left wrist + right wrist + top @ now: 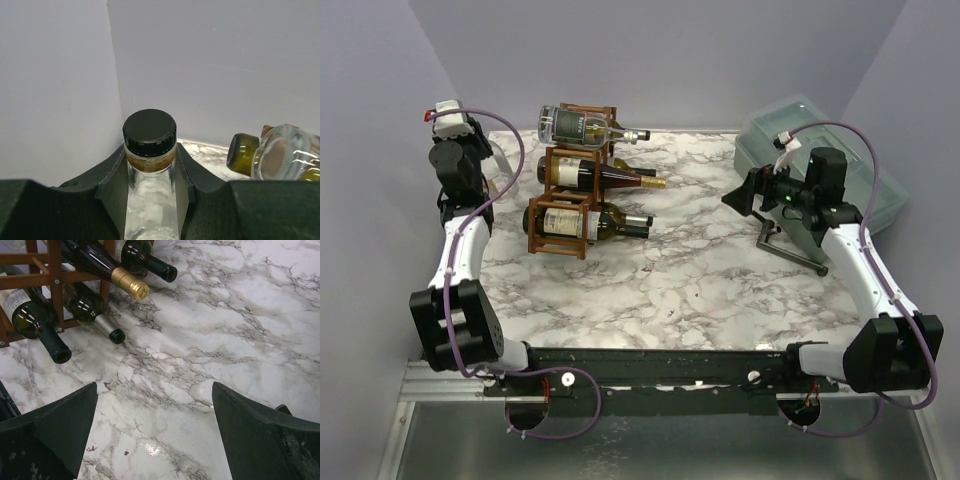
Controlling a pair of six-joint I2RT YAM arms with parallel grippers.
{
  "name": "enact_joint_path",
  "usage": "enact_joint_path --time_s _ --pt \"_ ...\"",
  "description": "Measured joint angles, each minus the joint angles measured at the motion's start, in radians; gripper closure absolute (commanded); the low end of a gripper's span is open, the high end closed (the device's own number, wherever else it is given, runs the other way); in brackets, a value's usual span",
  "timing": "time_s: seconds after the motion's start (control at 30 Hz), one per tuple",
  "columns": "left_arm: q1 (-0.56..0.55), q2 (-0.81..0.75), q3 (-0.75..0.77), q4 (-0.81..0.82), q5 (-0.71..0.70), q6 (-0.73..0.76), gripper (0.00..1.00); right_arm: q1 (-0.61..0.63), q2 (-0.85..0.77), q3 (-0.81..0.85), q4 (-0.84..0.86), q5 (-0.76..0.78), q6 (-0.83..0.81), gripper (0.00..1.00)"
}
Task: Take the wine bottle off the wine rack
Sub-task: Place the wine bottle at the corner of the board.
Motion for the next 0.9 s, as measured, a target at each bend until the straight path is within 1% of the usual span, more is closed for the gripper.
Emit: enact_joint_path --time_s 0.17,0.37,0.53,0.9 --pt "0.011 0.131 0.012 0.073 0.04 0.016 1.0 0.0 0.018 0.0 -0.001 0.0 -0.027 0.0" --pt "0.011 0.285 0.101 0.111 0.087 0.064 1.0 0.0 0.047 0.0 -0.01 -0.041 -0.085 0.0" --pt "0.011 0.406 0.214 0.146 0.114 0.089 1.0 0.0 0.074 0.0 -0.025 -0.077 -0.129 0.0" --pt "0.019 0.581 0.379 0.187 0.14 0.09 1.0 -0.006 0.132 0.0 -0.065 -0.124 -0.172 0.0"
